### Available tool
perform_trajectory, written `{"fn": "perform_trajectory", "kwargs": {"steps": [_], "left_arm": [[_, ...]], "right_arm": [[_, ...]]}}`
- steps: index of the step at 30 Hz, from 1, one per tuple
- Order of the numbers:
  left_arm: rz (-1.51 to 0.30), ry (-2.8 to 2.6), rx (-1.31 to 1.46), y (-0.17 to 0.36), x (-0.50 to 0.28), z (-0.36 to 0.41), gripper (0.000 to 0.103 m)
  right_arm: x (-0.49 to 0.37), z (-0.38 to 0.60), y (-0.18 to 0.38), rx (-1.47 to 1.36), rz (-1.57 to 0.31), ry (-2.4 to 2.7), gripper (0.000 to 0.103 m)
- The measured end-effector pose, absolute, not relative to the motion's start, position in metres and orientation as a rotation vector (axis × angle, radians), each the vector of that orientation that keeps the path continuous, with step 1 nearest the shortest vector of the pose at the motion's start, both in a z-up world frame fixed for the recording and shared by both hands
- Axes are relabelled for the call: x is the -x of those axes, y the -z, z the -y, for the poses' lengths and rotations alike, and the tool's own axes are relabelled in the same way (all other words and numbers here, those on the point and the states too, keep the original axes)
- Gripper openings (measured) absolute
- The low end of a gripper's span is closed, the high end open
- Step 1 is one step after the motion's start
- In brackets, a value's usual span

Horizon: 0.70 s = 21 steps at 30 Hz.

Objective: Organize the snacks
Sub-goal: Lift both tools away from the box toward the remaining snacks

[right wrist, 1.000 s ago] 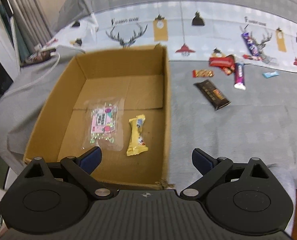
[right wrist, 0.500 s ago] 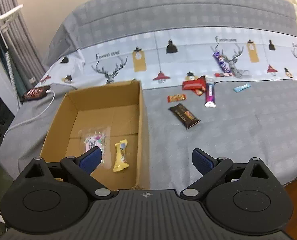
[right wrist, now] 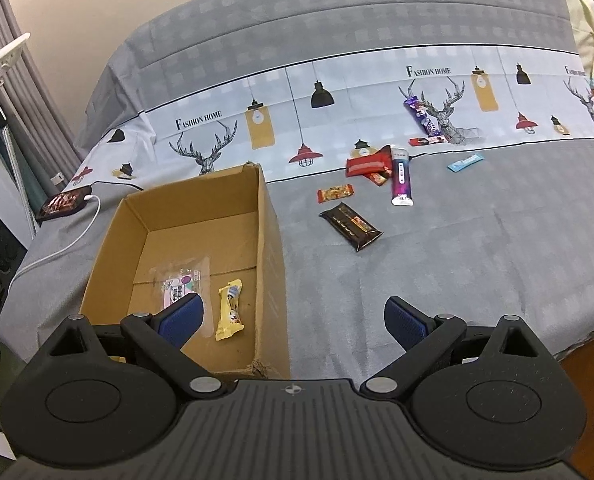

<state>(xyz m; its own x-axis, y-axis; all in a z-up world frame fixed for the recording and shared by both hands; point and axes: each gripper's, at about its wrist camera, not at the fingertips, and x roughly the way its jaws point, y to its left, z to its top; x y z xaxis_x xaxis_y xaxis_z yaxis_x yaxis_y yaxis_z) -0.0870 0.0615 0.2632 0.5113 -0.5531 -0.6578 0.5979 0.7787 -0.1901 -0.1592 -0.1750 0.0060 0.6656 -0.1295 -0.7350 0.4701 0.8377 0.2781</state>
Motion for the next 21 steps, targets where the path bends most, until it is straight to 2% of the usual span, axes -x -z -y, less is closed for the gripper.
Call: {"fn": "perform_trajectory", "kwargs": {"steps": [21], "left_arm": [[-0.785,0.702,-0.102,-0.261,0.081,-0.027,0.103]], "right_arm": [[0.173,0.195,0.007,-0.542,-0.766,0.378,0.098]]}}
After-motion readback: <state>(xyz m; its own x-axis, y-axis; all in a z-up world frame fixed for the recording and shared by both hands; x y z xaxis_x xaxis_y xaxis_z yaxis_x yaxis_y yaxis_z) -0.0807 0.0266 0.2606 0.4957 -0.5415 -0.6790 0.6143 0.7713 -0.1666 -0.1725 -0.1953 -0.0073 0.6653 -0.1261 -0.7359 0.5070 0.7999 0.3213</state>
